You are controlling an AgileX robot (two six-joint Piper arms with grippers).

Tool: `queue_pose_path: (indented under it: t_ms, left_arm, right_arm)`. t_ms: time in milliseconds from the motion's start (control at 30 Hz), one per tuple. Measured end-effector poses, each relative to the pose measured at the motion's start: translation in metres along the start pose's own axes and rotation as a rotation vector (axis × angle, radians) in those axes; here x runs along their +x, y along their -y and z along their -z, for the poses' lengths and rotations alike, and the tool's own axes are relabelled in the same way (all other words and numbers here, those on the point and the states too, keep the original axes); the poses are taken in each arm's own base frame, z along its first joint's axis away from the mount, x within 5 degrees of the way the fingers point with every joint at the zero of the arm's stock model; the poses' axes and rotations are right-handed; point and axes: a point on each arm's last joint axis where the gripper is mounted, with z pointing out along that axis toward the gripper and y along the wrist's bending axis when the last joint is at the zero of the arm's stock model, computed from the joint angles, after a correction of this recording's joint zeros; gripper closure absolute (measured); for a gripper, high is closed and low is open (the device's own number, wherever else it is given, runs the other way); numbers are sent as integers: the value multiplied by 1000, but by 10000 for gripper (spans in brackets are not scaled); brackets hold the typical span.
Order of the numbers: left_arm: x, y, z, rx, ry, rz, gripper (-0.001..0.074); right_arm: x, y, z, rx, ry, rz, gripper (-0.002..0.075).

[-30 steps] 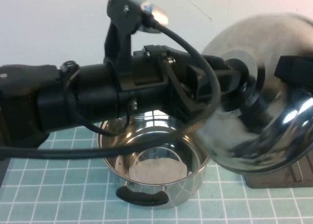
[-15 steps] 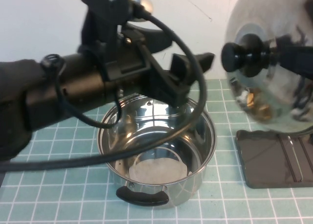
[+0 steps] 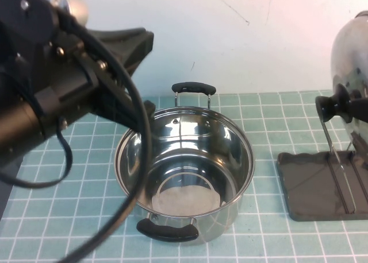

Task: Put pot lid on rack
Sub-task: Place the pot lid on the pot rack

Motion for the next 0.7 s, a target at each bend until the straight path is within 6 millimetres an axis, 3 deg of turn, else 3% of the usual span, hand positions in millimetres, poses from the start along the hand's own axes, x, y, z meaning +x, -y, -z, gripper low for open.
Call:
queue_pose_path:
  t_ms: [400,700]
  left_arm:
    - [16,1,-1,10,-48,-18,734]
    - [17,0,-1,-4,-49,-76,734]
  right_arm:
    - [23,35,-49,24,-138,-104,607]
    - [29,42,-58,34,-165,-112,607]
